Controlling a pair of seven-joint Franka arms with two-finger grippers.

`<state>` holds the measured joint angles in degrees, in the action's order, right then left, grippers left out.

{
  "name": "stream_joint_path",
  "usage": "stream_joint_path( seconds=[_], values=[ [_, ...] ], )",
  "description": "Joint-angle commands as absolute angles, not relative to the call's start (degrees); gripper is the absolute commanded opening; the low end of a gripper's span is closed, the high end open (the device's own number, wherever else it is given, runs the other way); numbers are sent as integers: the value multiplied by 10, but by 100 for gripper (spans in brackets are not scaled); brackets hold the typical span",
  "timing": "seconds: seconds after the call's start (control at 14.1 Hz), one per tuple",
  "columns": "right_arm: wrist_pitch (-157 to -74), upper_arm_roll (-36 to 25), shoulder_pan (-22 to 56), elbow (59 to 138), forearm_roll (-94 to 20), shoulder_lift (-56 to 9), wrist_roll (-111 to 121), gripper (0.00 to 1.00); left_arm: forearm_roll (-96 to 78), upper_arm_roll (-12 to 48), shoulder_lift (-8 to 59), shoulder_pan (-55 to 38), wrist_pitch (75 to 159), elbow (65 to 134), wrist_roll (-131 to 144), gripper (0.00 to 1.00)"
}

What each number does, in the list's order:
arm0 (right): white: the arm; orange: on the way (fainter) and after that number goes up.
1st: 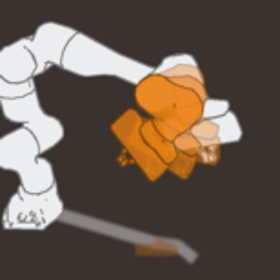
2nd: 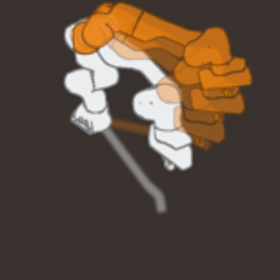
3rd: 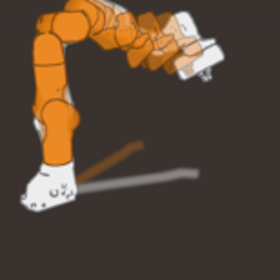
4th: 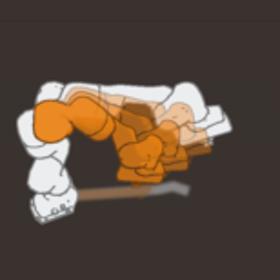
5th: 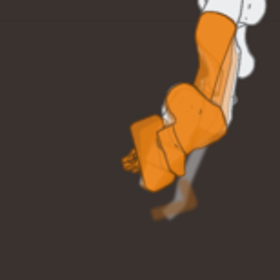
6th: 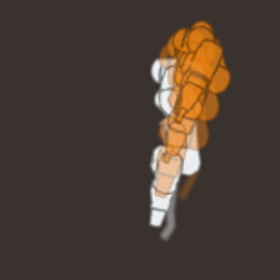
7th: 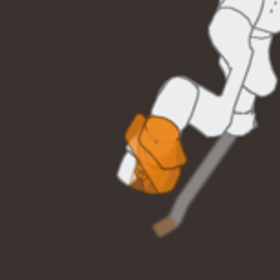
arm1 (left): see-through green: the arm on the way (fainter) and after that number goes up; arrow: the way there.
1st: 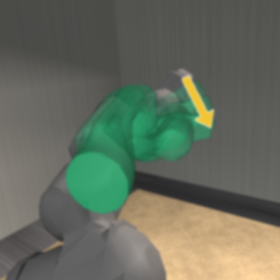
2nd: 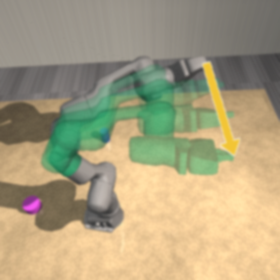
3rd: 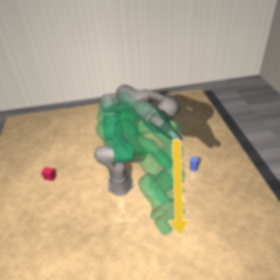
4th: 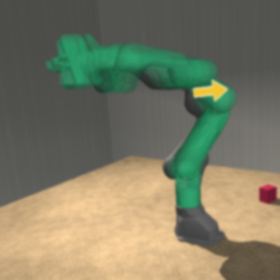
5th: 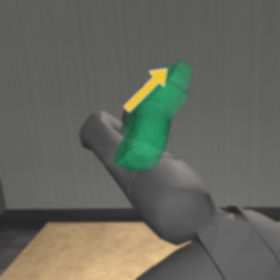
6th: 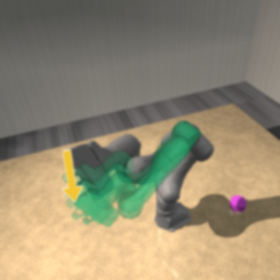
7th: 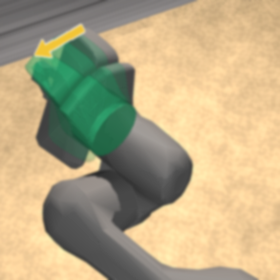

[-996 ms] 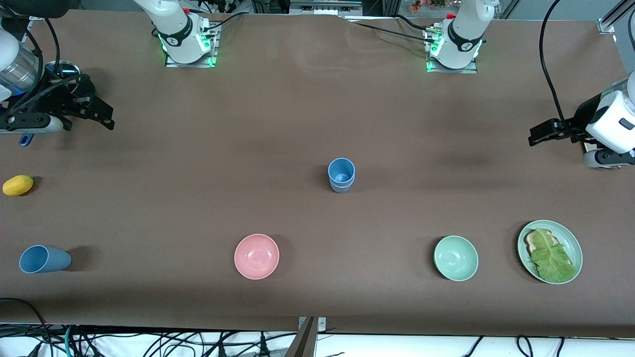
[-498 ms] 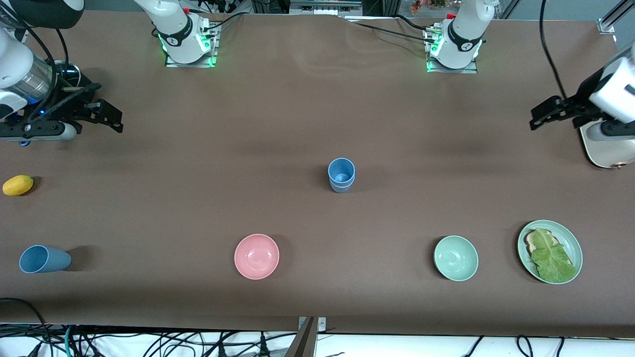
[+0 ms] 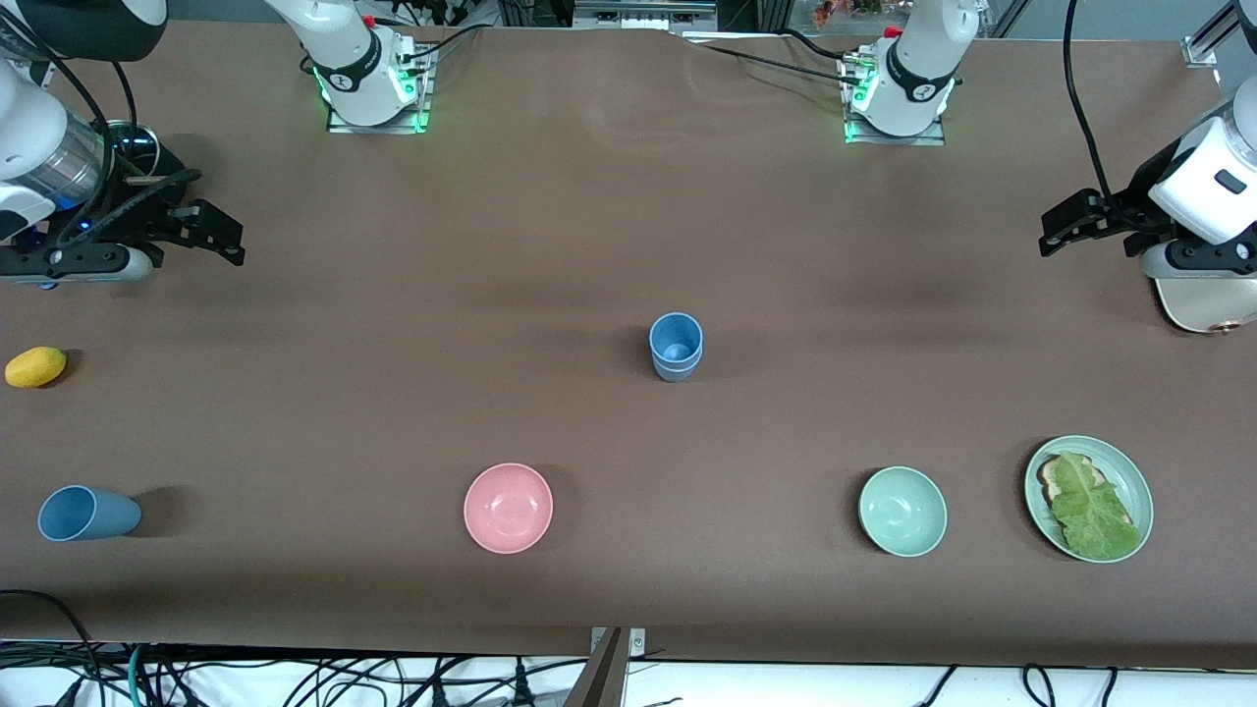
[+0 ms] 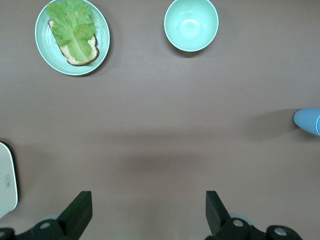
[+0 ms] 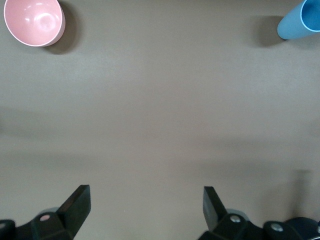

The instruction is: Stack blue cups with both arms

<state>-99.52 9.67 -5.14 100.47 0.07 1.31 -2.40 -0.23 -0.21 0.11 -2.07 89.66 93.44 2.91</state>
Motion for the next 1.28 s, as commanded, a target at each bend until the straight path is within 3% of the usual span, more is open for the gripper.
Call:
stream_joint_path(
  seconds=[0.0, 1.21],
  values=[
    [-986, 106, -63, 1002, -6, 21, -30, 100, -12, -3, -11, -24, 886, 941, 28, 100],
    [-983, 108, -62, 1007, -6, 18, -30, 100, -11, -4, -1, -25, 876, 929, 41, 100]
  ],
)
